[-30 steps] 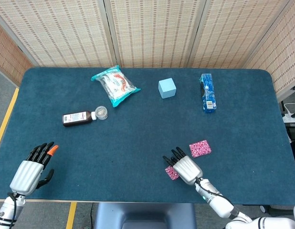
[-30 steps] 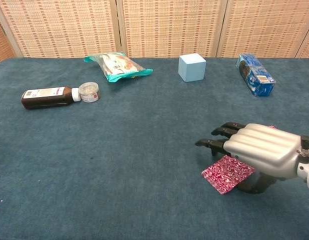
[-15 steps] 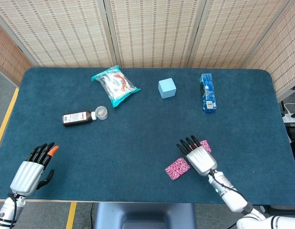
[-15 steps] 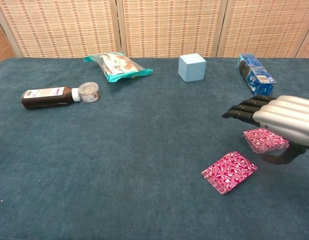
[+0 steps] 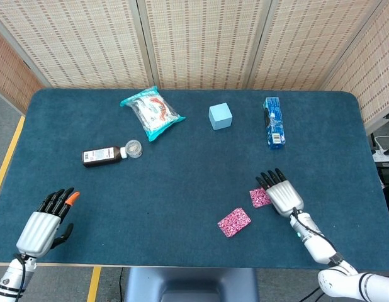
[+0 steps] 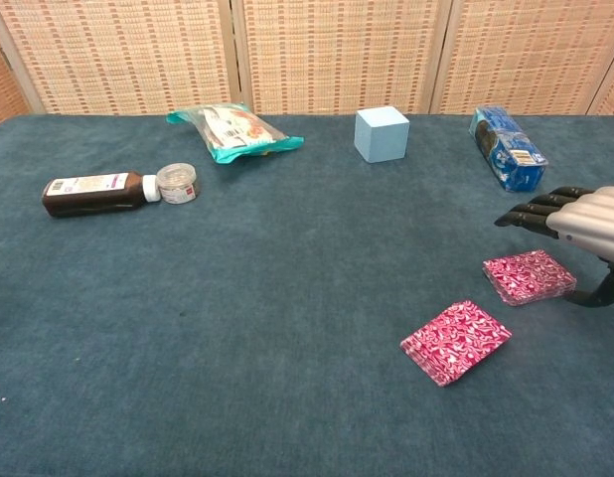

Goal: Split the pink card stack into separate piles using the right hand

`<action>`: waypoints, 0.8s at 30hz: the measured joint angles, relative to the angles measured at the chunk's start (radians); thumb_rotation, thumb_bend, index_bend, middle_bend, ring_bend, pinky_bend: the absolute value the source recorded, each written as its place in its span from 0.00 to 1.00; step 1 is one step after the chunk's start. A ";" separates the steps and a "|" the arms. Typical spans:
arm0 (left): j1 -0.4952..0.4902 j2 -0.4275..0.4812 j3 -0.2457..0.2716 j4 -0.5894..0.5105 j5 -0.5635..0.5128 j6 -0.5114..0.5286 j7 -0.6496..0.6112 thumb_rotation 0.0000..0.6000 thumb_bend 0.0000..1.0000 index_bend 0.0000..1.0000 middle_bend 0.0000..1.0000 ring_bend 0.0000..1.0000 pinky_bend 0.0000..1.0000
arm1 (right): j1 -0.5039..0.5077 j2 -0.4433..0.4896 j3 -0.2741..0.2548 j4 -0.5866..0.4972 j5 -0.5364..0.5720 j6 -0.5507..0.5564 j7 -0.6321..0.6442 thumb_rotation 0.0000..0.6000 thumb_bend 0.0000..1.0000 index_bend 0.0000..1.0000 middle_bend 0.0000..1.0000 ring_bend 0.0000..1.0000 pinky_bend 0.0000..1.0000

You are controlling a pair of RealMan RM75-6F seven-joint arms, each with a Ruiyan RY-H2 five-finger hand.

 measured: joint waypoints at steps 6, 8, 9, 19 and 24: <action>-0.002 -0.001 0.006 0.002 0.009 -0.005 -0.003 1.00 0.47 0.00 0.00 0.00 0.12 | -0.001 -0.018 -0.004 0.019 -0.007 -0.004 0.017 1.00 0.21 0.11 0.04 0.00 0.00; -0.003 0.000 0.006 0.003 0.009 -0.004 -0.005 1.00 0.47 0.00 0.00 0.00 0.12 | -0.003 -0.024 -0.005 0.024 -0.010 -0.003 0.021 1.00 0.21 0.14 0.07 0.00 0.00; -0.002 -0.001 0.006 0.003 0.009 -0.003 -0.005 1.00 0.47 0.00 0.00 0.00 0.12 | -0.004 -0.028 -0.005 0.026 -0.010 -0.001 0.025 1.00 0.21 0.15 0.08 0.00 0.00; -0.003 0.000 0.008 0.003 0.013 -0.003 -0.009 1.00 0.47 0.00 0.00 0.00 0.12 | -0.004 -0.043 0.003 0.031 -0.010 0.003 0.030 1.00 0.21 0.18 0.13 0.00 0.00; -0.003 -0.001 0.008 0.005 0.015 -0.001 -0.012 1.00 0.47 0.00 0.00 0.00 0.12 | 0.000 -0.051 0.007 0.032 -0.003 -0.003 0.020 1.00 0.21 0.24 0.17 0.01 0.00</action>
